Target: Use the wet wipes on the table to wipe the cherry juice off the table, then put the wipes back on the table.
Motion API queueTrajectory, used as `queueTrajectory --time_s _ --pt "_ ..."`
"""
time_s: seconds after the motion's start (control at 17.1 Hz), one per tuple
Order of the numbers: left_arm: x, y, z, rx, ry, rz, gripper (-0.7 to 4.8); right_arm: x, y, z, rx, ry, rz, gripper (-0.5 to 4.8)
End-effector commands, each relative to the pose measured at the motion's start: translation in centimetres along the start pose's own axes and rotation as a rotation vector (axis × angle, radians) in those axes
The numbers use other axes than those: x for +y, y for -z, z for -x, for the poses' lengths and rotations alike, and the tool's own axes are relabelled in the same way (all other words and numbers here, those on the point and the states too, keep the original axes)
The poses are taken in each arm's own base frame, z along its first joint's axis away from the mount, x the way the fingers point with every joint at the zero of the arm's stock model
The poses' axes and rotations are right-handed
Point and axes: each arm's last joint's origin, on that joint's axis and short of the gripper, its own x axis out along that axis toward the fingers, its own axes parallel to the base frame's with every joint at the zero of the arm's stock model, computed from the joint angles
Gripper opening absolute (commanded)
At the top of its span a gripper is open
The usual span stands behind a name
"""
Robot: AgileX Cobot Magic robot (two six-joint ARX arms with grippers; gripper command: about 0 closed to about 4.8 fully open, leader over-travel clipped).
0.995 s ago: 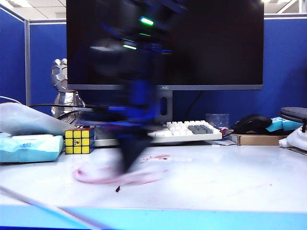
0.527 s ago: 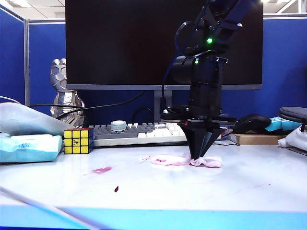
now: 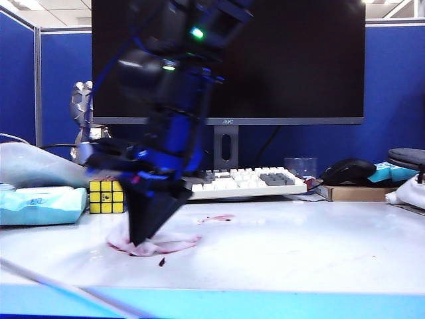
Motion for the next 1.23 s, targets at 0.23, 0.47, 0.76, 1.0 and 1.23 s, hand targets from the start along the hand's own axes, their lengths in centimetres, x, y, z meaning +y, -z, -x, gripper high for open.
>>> queueTrajectory --time_s 0.23,0.47,0.76,1.0,1.23 --pt "0.0 0.1 0.0 0.012 -0.001 -0.002 0.04 -5.4 -0.4 -0.4 -0.115 0.301 -0.112 -0.05" --pt "0.0 0.1 0.0 0.012 -0.001 -0.002 0.04 -5.1 -0.3 -0.4 -0.154 -0.017 -0.096 -0.05" --pt "0.0 0.1 0.0 0.012 -0.001 -0.002 0.04 -1.2 -0.7 -1.0 -0.115 -0.090 0.021 -0.05" --pt "0.0 0.1 0.0 0.012 -0.001 -0.002 0.04 -5.6 0.1 -1.0 -0.065 0.268 -0.075 -0.05" --pt "0.0 0.1 0.0 0.012 -0.001 -0.002 0.04 -12.5 1.7 0.5 -0.107 0.362 -0.277 -0.05"
